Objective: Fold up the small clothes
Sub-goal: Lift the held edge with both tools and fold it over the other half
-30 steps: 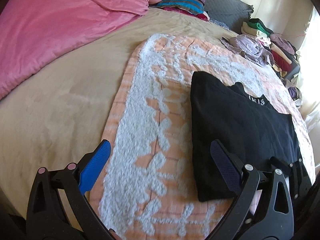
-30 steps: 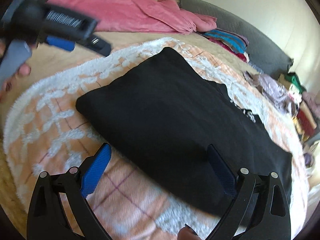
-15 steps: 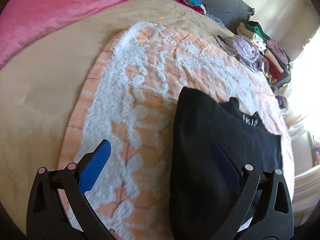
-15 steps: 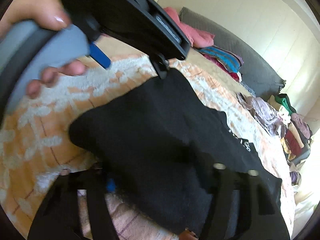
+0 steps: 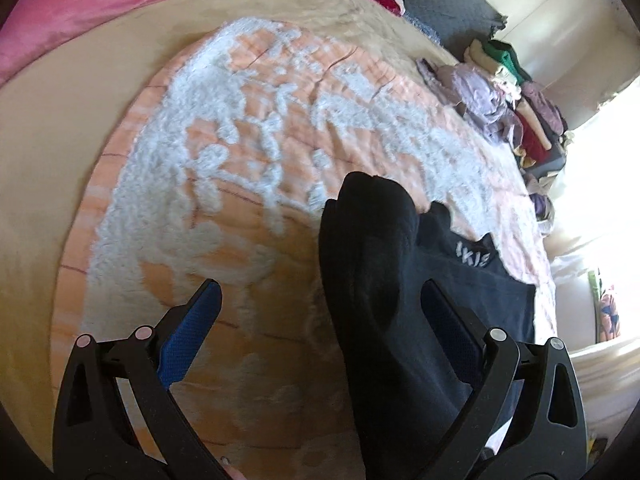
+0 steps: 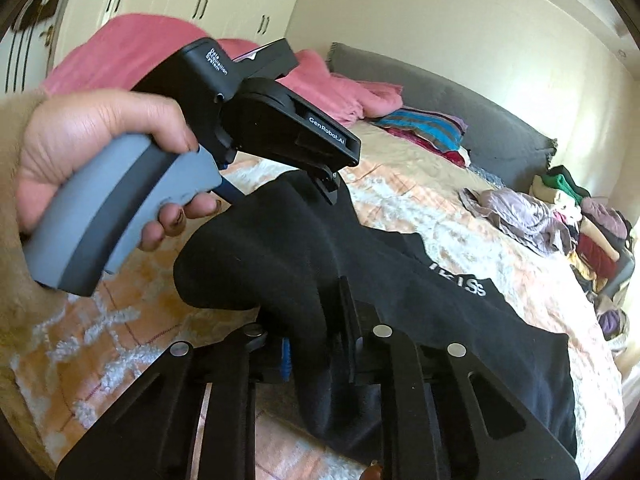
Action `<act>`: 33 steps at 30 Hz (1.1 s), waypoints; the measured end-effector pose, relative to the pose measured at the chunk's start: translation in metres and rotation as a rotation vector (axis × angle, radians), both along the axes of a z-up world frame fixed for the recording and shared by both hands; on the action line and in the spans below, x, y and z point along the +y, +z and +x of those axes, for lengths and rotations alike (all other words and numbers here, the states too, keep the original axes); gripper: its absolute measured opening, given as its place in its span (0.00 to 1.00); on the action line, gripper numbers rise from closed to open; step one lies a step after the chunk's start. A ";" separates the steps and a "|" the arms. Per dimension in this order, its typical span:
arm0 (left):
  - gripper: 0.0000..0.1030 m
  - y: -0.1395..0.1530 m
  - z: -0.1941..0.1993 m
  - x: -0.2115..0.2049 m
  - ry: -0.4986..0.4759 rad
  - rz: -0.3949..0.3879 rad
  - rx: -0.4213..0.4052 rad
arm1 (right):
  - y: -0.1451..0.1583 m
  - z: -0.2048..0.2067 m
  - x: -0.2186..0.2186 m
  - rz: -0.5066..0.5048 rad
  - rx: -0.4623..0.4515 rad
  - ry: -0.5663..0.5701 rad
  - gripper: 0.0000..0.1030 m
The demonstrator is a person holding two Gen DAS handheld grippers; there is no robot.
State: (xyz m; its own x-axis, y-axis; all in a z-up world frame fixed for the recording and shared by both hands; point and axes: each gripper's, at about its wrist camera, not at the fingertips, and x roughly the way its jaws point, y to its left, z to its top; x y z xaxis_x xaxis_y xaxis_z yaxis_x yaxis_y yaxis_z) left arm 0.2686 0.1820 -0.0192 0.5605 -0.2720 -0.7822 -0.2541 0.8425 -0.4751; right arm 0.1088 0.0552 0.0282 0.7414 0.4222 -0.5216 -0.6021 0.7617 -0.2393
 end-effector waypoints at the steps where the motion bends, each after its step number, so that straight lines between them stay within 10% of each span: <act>1: 0.89 0.004 0.001 -0.003 -0.004 -0.013 -0.014 | 0.002 -0.001 -0.002 0.006 -0.004 -0.004 0.15; 8: 0.16 0.024 0.006 -0.035 -0.078 -0.013 -0.060 | 0.015 -0.009 -0.024 0.070 -0.025 -0.044 0.12; 33: 0.12 0.093 0.010 -0.136 -0.187 0.111 -0.178 | 0.042 -0.030 -0.115 0.275 -0.017 -0.199 0.09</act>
State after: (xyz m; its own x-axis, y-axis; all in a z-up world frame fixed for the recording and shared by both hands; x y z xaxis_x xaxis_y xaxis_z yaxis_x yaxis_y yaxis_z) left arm 0.2787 0.0460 0.0743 0.6400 -0.3016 -0.7067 -0.0102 0.9163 -0.4003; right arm 0.0790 -0.0595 0.0698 0.8310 0.3914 -0.3952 -0.4326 0.9014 -0.0168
